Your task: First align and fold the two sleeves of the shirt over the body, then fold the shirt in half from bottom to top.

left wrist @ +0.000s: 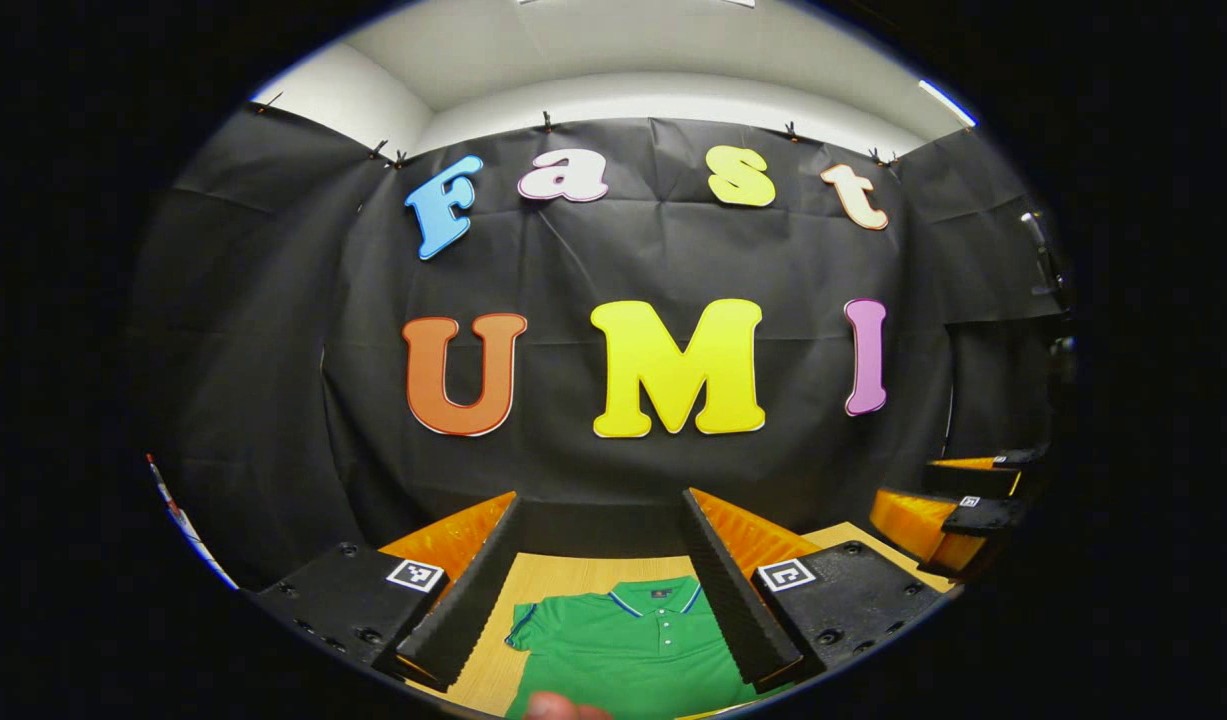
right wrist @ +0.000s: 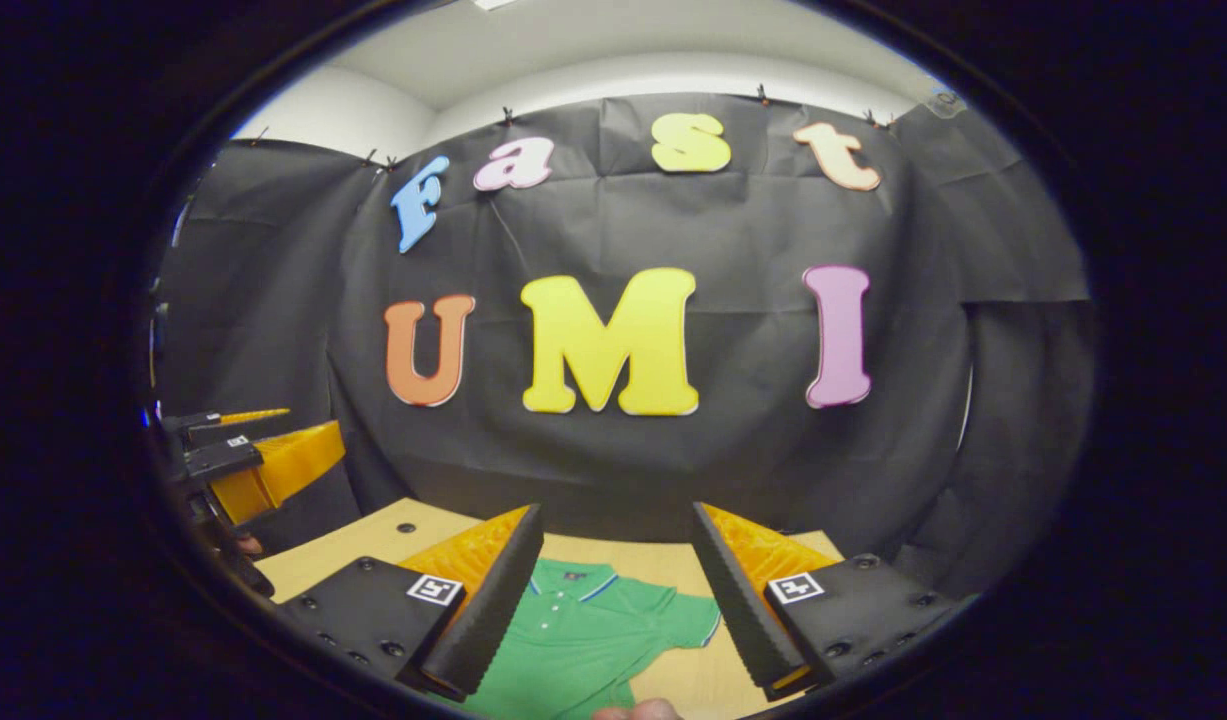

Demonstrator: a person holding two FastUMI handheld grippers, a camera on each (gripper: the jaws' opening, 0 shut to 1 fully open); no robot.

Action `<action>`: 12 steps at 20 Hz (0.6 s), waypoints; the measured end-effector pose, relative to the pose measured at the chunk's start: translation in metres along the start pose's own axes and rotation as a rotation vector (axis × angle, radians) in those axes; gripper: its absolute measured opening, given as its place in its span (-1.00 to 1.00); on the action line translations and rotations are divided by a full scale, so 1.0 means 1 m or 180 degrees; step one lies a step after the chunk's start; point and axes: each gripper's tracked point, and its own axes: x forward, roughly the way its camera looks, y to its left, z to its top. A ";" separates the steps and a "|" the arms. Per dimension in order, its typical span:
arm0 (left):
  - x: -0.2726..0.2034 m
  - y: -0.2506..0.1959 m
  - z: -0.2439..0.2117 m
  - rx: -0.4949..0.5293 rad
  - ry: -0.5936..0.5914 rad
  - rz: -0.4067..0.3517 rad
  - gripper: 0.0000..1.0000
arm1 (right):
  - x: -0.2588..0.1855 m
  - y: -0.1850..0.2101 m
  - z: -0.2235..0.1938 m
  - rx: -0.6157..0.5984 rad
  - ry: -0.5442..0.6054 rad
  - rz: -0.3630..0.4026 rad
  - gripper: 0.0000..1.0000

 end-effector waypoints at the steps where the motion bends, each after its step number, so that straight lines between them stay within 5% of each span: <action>1: 0.002 0.001 -0.003 -0.0013 -0.0005 -0.0027 0.96 | 0.007 -0.007 -0.013 0.0082 0.0222 0.0034 0.89; 7: 0.010 0.019 -0.047 -0.0113 0.0241 0.0075 0.96 | 0.065 -0.063 -0.116 0.0517 0.1636 0.0082 0.93; 12: 0.016 0.045 -0.082 -0.0097 0.0459 0.0286 0.96 | 0.137 -0.119 -0.209 0.1451 0.2509 -0.0063 0.94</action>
